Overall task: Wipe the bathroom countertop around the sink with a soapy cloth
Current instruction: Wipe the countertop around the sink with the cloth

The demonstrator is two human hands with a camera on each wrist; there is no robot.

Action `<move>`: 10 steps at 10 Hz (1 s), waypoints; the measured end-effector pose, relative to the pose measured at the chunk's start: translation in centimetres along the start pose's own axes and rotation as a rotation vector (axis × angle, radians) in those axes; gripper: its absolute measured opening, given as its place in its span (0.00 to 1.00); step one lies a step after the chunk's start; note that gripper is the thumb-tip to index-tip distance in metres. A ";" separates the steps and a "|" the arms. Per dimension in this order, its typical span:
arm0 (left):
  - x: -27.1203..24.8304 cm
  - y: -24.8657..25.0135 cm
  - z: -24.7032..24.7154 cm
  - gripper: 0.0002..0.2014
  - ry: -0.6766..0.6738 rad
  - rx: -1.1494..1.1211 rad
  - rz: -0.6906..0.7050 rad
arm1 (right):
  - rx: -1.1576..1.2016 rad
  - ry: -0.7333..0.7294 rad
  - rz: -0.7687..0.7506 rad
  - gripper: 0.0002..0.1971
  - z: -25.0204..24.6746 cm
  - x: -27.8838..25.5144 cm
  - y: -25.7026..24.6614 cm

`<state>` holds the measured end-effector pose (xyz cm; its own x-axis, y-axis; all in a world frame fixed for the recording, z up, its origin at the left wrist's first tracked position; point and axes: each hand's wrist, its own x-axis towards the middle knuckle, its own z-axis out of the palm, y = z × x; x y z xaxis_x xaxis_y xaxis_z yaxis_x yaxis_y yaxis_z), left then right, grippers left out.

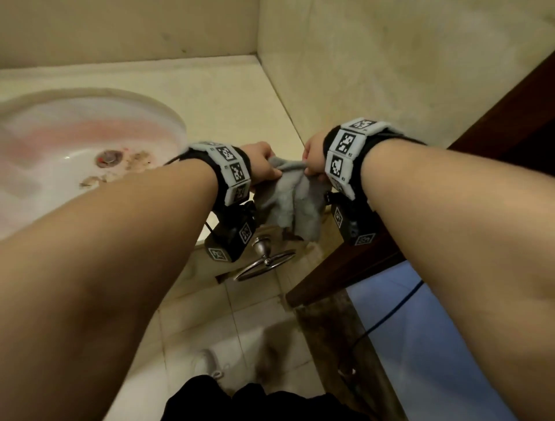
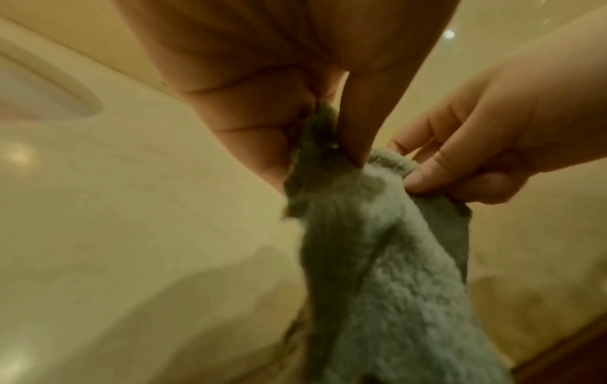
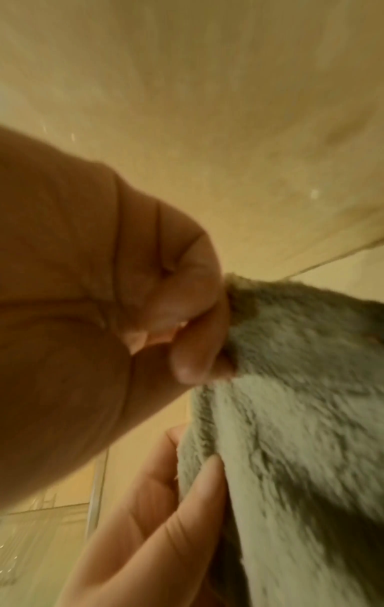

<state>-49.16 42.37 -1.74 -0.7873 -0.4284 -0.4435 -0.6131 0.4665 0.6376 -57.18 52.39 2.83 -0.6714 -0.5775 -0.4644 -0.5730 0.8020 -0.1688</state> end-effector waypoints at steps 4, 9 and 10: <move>-0.1 -5.6 5.6 0.29 0.056 0.778 0.260 | -0.221 -0.021 -0.185 0.36 14.0 2.5 3.2; 3.9 -1.9 6.7 0.33 -0.183 0.856 0.200 | -0.111 -0.070 0.038 0.36 11.9 5.8 3.7; 4.7 -1.3 6.2 0.34 -0.192 0.874 0.167 | -0.079 -0.049 0.048 0.37 11.6 6.7 3.4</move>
<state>-52.47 44.55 -8.59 -0.8199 -0.2029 -0.5353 -0.2602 0.9650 0.0328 -58.17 53.06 -10.97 -0.6762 -0.5292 -0.5125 -0.5772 0.8129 -0.0777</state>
